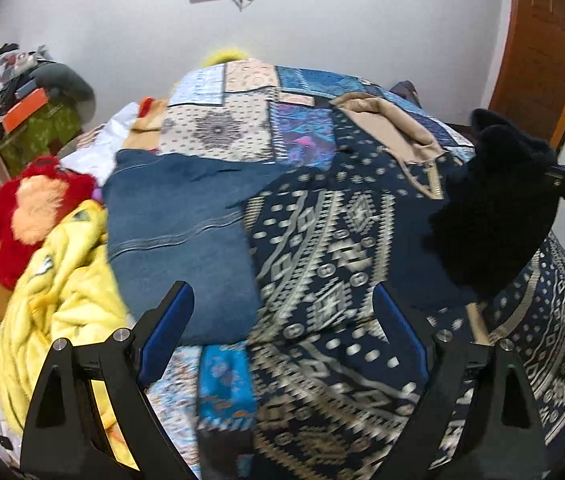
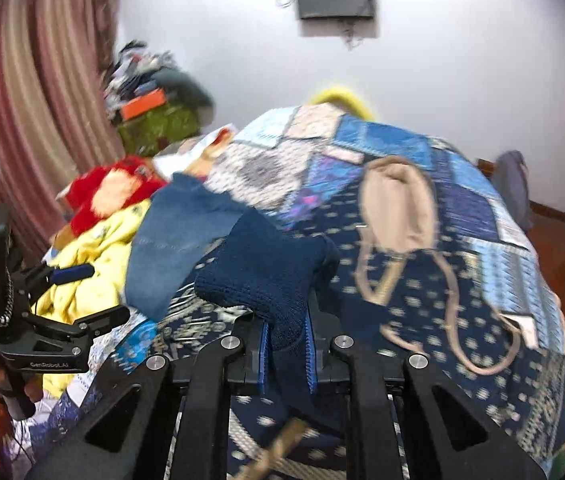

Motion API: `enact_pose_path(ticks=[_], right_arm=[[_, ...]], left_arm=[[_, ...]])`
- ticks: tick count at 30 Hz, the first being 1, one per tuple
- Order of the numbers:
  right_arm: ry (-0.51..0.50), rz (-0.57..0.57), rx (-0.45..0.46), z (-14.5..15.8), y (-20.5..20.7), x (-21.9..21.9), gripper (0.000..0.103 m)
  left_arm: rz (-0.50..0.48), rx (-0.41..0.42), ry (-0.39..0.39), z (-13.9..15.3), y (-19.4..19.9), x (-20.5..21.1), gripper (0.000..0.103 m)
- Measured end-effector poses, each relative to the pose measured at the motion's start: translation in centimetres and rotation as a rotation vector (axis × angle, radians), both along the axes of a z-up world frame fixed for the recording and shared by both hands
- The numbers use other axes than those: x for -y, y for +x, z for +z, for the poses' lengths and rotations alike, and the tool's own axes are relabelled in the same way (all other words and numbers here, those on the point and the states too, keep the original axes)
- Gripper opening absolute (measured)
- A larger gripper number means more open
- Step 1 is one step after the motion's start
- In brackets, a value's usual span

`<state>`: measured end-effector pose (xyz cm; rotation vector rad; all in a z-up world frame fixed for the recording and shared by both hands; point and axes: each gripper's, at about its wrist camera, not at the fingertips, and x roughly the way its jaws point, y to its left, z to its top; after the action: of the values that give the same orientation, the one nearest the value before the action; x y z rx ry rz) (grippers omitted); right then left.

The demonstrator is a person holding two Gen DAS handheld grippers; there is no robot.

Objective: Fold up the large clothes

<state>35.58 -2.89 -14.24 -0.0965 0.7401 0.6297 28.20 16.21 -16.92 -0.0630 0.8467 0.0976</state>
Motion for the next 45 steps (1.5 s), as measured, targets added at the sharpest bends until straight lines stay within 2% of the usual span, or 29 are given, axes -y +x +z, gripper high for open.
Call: enact_pose_path(ticks=[3,6,12,15,20,25,30,35,37,38,39,41,42,45], right_arm=[[0.040,-0.075,-0.023,-0.1,0.9,3.6,0.011],[0.048,-0.149,-0.075,-1.6,2.3,7.2,0.011],[-0.019,-0.246,-0.164,-5.9,4.9,12.0,0.011],[-0.047,-0.272,-0.198,-8.3,5.4,14.3,0.011],[-0.125,-0.330,-0.186,-10.5,5.8,16.9,0.011],[-0.167,-0.342,-0.209,-11.6,6.4,18.7,0.012],[-0.238,-0.315,-0.202,-11.7,5.9,18.6,0.012],[-0.276,-0.345,-0.220,-11.3,5.5,18.8,0.012],[-0.335,-0.369,-0.207,-11.1,5.2,18.8,0.013],[-0.359,-0.374,-0.202,-11.1,5.0,18.9,0.024],[-0.393,-0.391,-0.191,-11.2,4.9,19.1,0.060],[-0.488,-0.469,-0.116,-11.4,4.6,20.0,0.103],[-0.479,-0.472,-0.108,-11.6,4.4,21.0,0.103],[-0.331,-0.475,-0.225,-11.3,4.2,23.8,0.103]], left_arm=[[-0.032,-0.021,-0.024,-0.8,1.9,1.9,0.091],[-0.053,-0.059,-0.028,-2.3,3.9,4.0,0.091],[-0.070,-0.162,0.034,-6.5,7.3,6.5,0.091],[-0.069,-0.223,0.026,-8.7,8.0,6.7,0.091],[-0.058,-0.209,0.009,-9.1,7.9,6.3,0.096],[-0.055,-0.208,0.043,-9.3,8.0,6.5,0.101],[-0.046,-0.209,0.023,-9.8,8.2,6.1,0.103],[-0.029,-0.223,0.016,-9.7,8.2,6.0,0.103],[-0.017,-0.223,0.013,-9.7,8.1,6.1,0.103],[-0.014,-0.221,0.014,-9.7,8.0,6.1,0.103],[-0.013,-0.219,0.015,-9.7,7.9,6.1,0.103],[-0.006,-0.223,0.012,-9.7,7.8,6.1,0.103],[0.001,-0.229,0.011,-9.6,7.7,6.1,0.103],[0.002,-0.237,0.034,-8.9,7.4,6.5,0.103]])
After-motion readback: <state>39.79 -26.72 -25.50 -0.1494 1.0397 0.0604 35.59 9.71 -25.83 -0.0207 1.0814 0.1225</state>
